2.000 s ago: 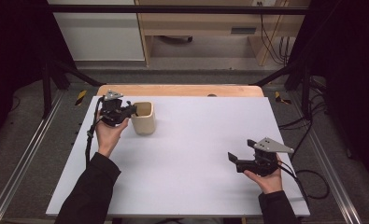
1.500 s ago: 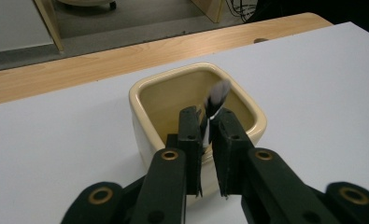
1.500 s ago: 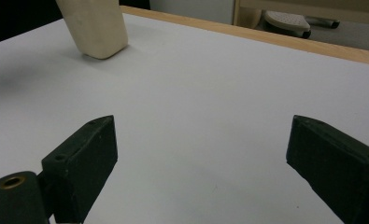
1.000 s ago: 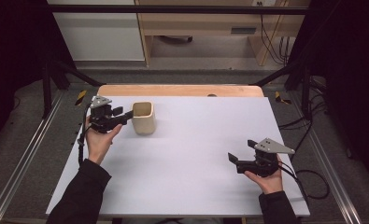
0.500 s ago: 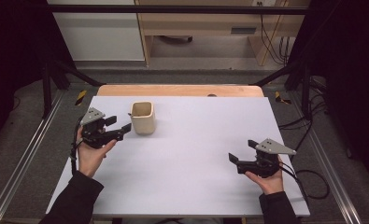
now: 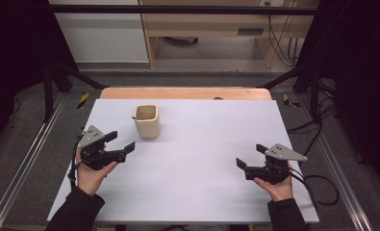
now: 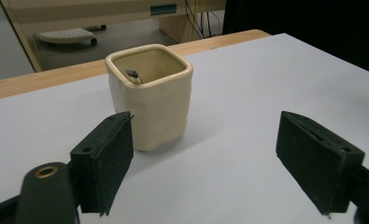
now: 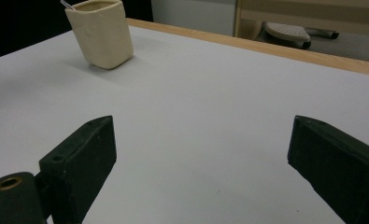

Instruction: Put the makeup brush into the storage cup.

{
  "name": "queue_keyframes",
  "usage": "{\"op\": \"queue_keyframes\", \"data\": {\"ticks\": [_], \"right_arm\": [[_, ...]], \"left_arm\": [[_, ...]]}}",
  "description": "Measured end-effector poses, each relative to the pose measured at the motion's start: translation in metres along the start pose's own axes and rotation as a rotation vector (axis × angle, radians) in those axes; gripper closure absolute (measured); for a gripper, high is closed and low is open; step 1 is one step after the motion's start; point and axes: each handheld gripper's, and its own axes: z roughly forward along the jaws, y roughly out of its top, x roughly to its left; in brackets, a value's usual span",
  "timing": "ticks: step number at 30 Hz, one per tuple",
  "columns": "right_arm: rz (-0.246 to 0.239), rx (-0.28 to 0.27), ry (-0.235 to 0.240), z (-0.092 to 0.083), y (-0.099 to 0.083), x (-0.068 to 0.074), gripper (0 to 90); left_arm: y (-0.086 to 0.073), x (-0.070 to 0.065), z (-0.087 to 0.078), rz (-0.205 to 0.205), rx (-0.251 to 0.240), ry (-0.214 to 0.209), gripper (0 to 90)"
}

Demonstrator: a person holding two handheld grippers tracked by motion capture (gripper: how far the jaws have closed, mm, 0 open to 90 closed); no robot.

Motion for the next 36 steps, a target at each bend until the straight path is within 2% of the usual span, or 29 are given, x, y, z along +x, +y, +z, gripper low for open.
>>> {"op": "queue_keyframes", "data": {"ticks": [6, 22, 36], "right_arm": [[0.0, -0.005, 0.003, -0.001, 0.0, 0.0, 8.2], [0.004, -0.004, -0.001, -0.002, -0.002, -0.001, 7.9], [0.015, -0.007, -0.006, -0.005, -0.005, -0.003, 7.9]], "left_arm": [[-0.011, -0.003, -0.006, 0.008, -0.005, -0.008, 15.7], [-0.042, 0.0, -0.013, -0.01, 0.004, -0.005, 13.9], [-0.051, 0.002, -0.015, -0.008, 0.016, -0.009, 12.6]]}}
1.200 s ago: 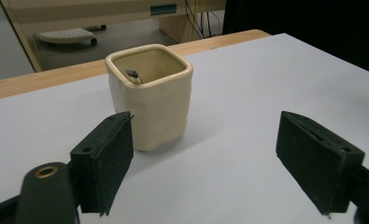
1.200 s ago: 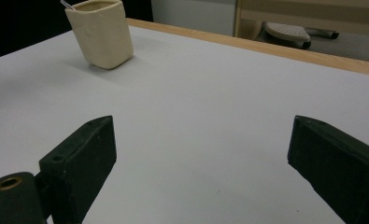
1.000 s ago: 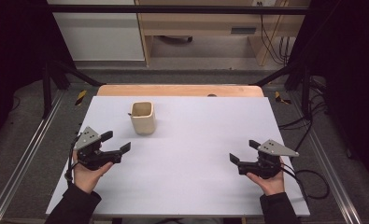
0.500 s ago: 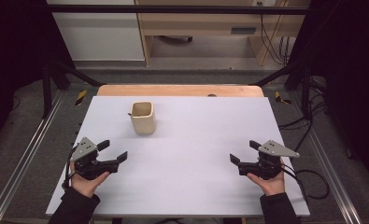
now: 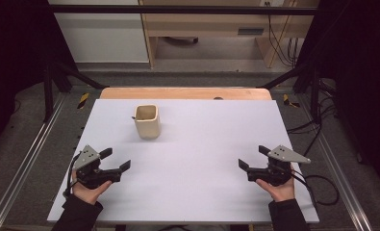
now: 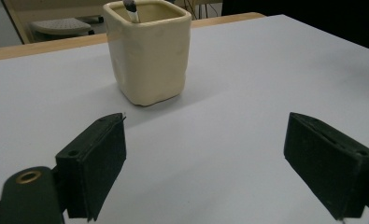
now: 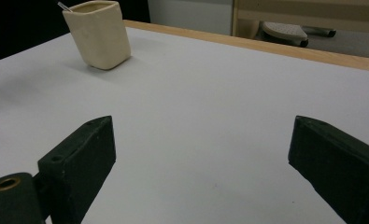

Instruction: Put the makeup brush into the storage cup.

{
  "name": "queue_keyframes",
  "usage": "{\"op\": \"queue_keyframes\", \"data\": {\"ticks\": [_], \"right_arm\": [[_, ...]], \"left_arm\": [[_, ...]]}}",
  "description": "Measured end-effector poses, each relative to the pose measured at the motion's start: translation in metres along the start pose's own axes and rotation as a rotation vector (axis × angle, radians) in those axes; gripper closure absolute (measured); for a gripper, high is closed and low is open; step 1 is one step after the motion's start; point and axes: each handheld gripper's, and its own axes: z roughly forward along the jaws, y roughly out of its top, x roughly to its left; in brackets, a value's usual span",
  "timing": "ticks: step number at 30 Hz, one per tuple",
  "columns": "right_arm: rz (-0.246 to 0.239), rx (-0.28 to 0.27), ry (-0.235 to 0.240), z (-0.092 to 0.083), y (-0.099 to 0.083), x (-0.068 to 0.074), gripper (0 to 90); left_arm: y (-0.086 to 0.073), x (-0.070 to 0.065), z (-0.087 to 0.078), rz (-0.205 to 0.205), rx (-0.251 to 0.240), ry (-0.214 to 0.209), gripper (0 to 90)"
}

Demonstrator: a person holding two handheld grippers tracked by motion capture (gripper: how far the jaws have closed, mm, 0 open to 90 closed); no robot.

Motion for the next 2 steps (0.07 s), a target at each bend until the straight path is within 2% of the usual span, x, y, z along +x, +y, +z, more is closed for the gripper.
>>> {"op": "queue_keyframes", "data": {"ticks": [2], "right_arm": [[0.005, -0.001, -0.001, -0.0003, -0.0001, -0.0003, 7.8]], "left_arm": [[-0.0005, 0.0002, -0.0002, -0.004, 0.0, 0.002, 12.7]]}}
